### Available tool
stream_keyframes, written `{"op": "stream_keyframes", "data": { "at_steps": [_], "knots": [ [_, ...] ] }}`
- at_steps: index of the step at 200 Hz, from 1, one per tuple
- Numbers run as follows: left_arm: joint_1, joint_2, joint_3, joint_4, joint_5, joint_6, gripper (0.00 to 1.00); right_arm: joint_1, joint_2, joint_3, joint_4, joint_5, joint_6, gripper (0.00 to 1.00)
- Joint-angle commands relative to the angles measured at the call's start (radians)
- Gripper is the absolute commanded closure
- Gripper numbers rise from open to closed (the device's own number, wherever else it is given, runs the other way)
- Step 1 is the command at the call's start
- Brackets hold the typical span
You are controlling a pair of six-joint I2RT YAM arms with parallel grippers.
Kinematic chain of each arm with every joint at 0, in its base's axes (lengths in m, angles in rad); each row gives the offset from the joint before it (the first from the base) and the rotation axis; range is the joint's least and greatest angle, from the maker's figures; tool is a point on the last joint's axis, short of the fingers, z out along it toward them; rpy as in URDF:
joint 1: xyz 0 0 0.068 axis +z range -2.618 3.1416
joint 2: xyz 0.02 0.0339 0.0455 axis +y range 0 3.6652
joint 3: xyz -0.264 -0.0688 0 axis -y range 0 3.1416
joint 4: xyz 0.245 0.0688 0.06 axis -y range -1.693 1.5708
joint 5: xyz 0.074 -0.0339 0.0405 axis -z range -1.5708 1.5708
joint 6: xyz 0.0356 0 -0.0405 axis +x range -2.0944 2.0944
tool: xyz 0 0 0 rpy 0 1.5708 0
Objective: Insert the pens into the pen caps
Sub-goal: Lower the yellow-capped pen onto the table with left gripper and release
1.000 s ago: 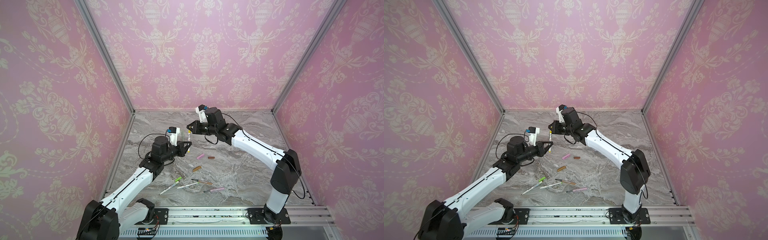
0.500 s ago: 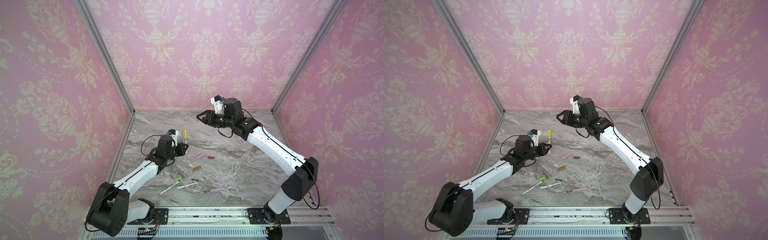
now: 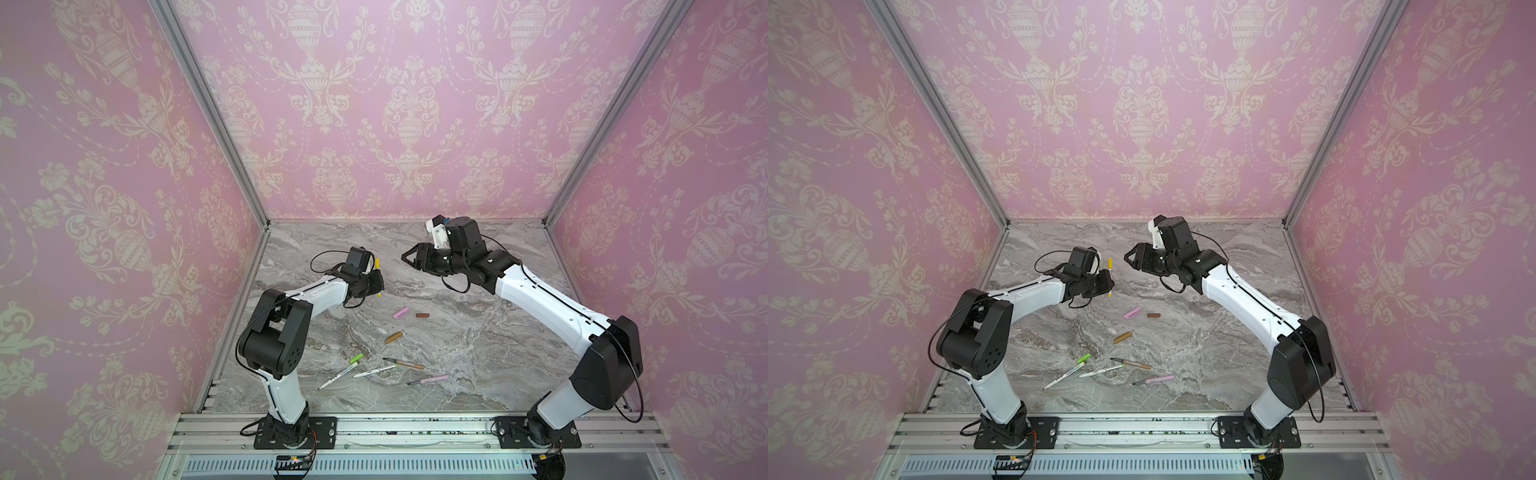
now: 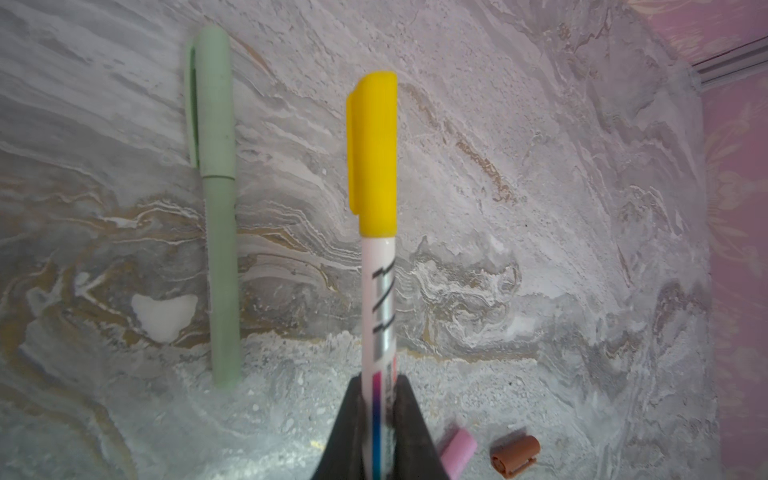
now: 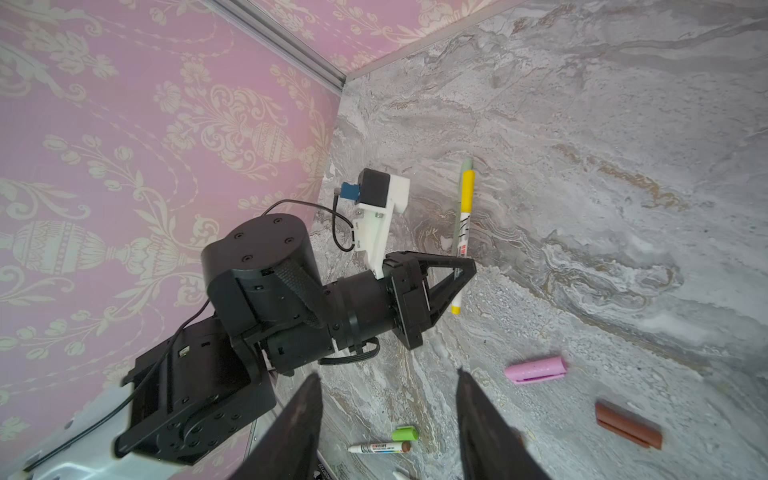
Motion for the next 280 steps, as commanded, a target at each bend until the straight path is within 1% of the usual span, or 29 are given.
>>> {"op": "stream_keyframes", "data": {
  "at_steps": [1,31,55,114,165,186,206,280],
  "knots": [
    [-0.009,0.050,0.069,-0.081,-0.065,0.061,0.88,-0.019,0.004,-0.023,0.026,-0.008,-0.021,0.47],
    [-0.024,0.101,0.131,-0.164,-0.140,0.104,0.86,-0.037,0.025,-0.033,0.047,-0.032,-0.014,0.47],
    [-0.024,0.128,0.143,-0.170,-0.152,0.098,0.85,-0.043,0.035,-0.034,0.058,-0.041,-0.013,0.47],
    [-0.025,0.171,0.165,-0.160,-0.156,0.089,0.76,-0.051,0.035,-0.048,0.062,-0.050,-0.014,0.47],
    [-0.029,0.184,0.168,-0.154,-0.148,0.075,0.76,-0.058,0.021,-0.061,0.063,-0.052,-0.016,0.47],
    [-0.032,0.195,0.174,-0.156,-0.147,0.069,0.79,-0.059,0.015,-0.065,0.064,-0.051,-0.016,0.47],
    [-0.033,0.202,0.180,-0.155,-0.153,0.064,0.83,-0.061,0.009,-0.071,0.065,-0.048,-0.018,0.47],
    [-0.036,0.248,0.234,-0.162,-0.171,0.043,0.85,-0.085,0.004,-0.105,0.088,-0.065,-0.015,0.47]
  ]
}}
